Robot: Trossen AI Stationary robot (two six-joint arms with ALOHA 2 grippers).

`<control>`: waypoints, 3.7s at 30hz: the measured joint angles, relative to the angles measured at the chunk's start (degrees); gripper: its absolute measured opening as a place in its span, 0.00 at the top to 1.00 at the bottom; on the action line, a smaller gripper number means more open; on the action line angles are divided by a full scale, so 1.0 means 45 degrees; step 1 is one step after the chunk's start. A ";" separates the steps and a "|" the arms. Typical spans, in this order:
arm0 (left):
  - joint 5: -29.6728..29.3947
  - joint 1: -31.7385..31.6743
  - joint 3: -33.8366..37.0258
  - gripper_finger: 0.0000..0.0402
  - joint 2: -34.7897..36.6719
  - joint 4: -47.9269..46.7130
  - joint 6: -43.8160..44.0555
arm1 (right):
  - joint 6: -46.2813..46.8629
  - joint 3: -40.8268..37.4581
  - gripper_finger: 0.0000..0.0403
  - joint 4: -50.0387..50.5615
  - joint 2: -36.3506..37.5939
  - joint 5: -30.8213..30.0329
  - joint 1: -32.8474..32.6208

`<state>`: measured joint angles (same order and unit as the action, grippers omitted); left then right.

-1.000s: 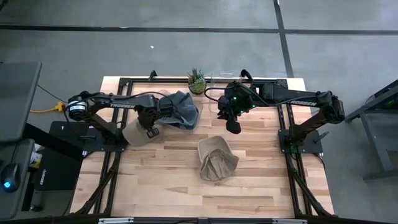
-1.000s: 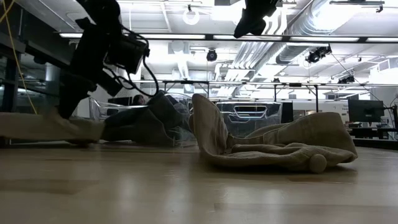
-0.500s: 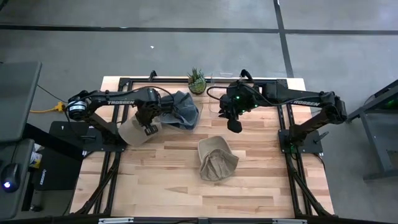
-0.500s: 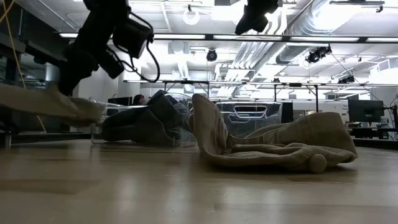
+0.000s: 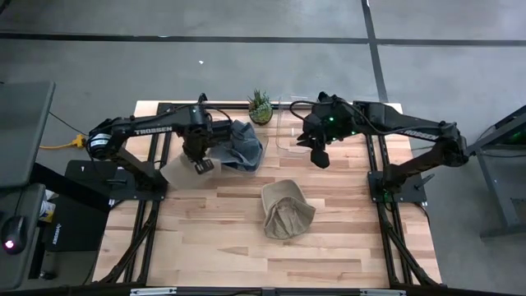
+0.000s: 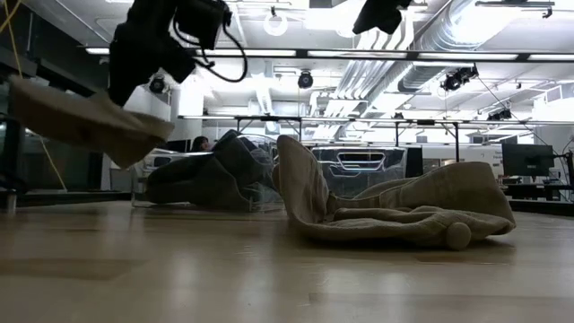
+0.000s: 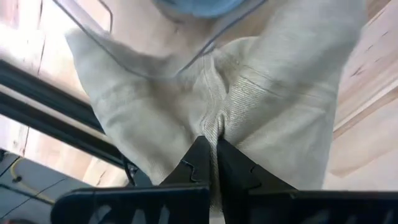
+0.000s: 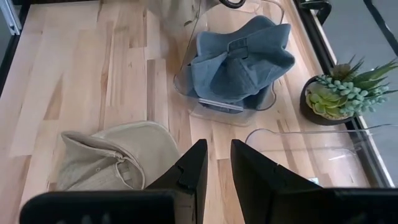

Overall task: Pick & Place hat
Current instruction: Put the top brown cap into the right transparent bin

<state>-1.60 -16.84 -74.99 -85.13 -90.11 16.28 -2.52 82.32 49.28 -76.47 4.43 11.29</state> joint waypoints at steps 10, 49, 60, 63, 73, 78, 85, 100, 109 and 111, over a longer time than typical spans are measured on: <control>0.0009 0.0000 -0.1473 1.00 -0.0013 0.0029 0.0106 | -0.1100 0.0000 0.83 0.0300 0.0000 0.0565 -0.0010; 0.0843 -0.0005 -0.1562 1.00 -0.0023 0.1132 0.0349 | -1.1265 0.0005 0.58 -1.2982 -0.7872 -0.5320 -0.4474; 0.0843 -0.0005 -0.1562 1.00 -0.0023 0.1141 0.0447 | -1.1988 -0.0015 0.57 -1.4967 -0.9345 -0.5175 -0.4517; 0.0972 -0.0005 -0.1562 1.00 -0.0023 0.1152 0.0490 | -1.1193 0.0000 0.55 -1.5455 -0.9302 -0.5087 -0.4430; 0.1299 -0.0005 -0.1562 1.00 -0.0023 0.1445 0.0494 | -1.1158 0.0000 0.49 -1.5775 -0.9296 -0.4540 -0.3952; 0.1304 -0.0005 -0.1562 1.00 -0.0023 0.1520 0.0494 | -1.1192 0.0002 0.48 -1.5716 -0.9358 -0.3415 -0.3706; 0.1397 -0.0005 -0.1562 1.00 -0.0023 0.1530 0.0494 | -1.2110 0.0000 0.48 -1.5738 -0.9626 -0.2959 -0.3675; 0.1581 -0.0005 -0.1562 1.00 -0.0023 0.1671 0.0542 | -1.2044 0.0001 0.53 -1.7087 -0.9699 -0.3510 -0.3506; 0.1576 -0.0005 -0.1562 1.00 -0.0023 0.1658 0.0700 | -1.1498 0.0000 0.85 -1.7236 -0.9694 -0.4259 -0.3924; 0.1571 -0.0005 -0.1562 1.00 -0.0023 0.1630 0.0737 | -1.1454 0.0000 0.93 -1.7274 -0.9694 -0.4579 -0.4017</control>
<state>5.48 -16.86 -82.02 -85.23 -82.77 19.59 -54.06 82.32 -28.46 -120.09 -16.18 -6.79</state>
